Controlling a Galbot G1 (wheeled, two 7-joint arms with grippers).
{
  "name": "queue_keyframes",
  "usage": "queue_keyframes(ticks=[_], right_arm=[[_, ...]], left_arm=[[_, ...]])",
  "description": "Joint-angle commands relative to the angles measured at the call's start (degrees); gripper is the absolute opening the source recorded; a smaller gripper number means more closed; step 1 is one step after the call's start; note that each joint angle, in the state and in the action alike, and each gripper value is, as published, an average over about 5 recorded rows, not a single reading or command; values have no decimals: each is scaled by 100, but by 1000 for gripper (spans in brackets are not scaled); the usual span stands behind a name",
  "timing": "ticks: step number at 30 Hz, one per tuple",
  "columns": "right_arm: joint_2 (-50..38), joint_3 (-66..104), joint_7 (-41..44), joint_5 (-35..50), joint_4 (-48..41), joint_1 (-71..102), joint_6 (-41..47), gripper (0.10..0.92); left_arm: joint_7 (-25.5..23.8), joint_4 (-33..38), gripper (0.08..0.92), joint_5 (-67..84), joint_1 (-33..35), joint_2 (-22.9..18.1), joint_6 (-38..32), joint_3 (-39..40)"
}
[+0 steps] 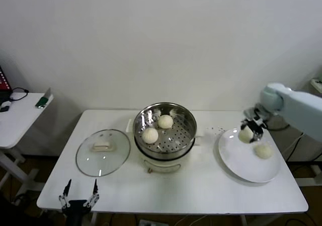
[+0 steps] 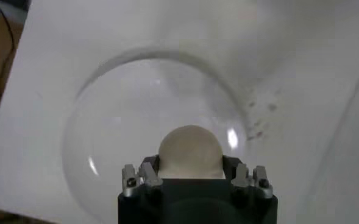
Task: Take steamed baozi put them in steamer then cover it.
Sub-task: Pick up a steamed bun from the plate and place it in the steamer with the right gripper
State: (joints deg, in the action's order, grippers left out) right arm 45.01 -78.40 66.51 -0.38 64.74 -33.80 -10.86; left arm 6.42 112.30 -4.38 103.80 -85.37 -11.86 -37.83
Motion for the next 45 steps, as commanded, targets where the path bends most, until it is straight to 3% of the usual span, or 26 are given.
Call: queue_keyframes(ticks=[1,6,22,45], right_arm=[[1212,-609,240,-318,387,-1693,-2178,670],[1740,-472,247,-522,501,-1781,-2554,670],[3348,70,392,-1048,604,47,-2327,679],[3450,-101,476,-884,630,430,-2175,710]], left_arm=[[-19,-45,823,-36,4,-50,1,55],[-43,-62,823,-49,-8,-53,-4,82],[-121,26,823,43,61,-105,-11,49],[-118,-85,823,190,165,-46,-90,-118]])
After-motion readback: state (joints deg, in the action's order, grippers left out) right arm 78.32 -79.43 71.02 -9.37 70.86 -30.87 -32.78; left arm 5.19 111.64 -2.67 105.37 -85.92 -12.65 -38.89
